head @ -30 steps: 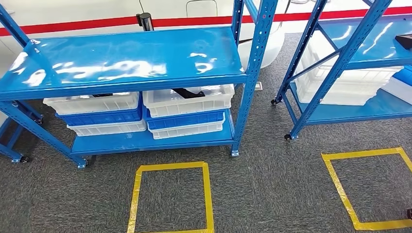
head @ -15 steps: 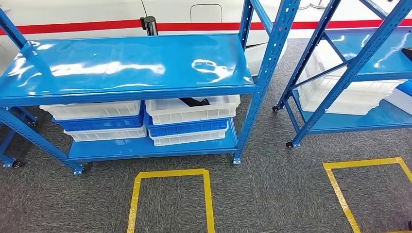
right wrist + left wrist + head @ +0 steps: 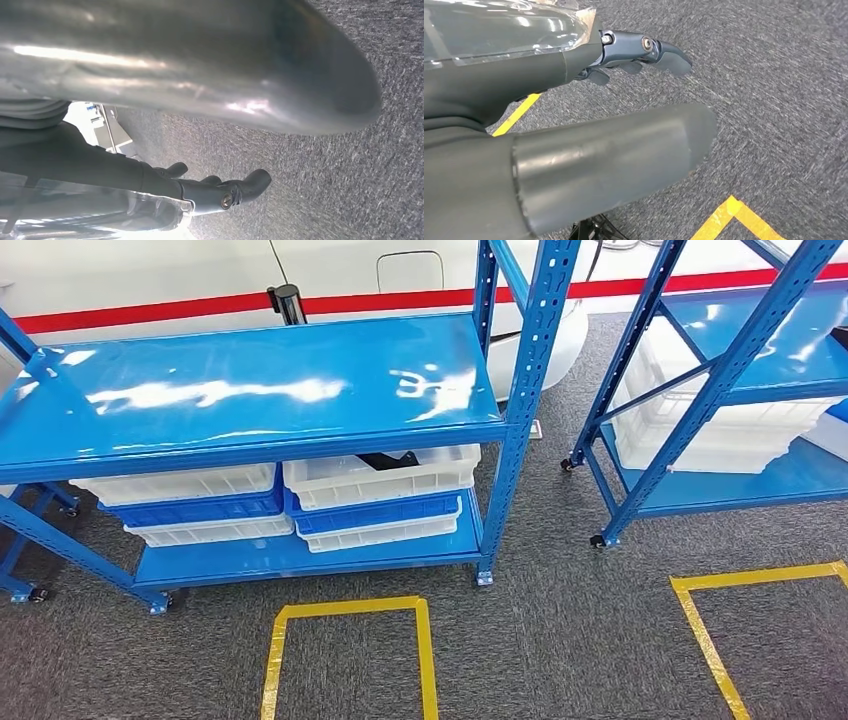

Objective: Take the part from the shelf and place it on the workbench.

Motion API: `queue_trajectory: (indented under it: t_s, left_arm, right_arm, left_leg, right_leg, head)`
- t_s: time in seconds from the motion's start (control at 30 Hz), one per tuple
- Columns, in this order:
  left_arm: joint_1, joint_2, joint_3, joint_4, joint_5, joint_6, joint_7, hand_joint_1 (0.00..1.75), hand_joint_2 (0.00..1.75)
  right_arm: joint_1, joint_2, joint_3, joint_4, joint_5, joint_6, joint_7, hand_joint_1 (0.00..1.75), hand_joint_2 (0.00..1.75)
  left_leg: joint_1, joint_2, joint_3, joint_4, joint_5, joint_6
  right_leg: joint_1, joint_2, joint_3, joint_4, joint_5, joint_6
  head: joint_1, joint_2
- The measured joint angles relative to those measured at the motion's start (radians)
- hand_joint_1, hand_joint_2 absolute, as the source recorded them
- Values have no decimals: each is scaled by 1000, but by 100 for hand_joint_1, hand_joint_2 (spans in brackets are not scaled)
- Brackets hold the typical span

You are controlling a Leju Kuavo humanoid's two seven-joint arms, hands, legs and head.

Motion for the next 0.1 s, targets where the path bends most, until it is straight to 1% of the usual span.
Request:
queue_trajectory:
  t_s: [0.1]
  left_arm:
    - [0,0,0,0,0,2,2,0,0]
  right_arm:
    - [0,0,0,0,1,0,4,0,0]
  left_leg:
    - [0,0,2,-3,0,-9]
  right_leg:
    - [2,0,0,0,-2,-3]
  head:
    - [0,0]
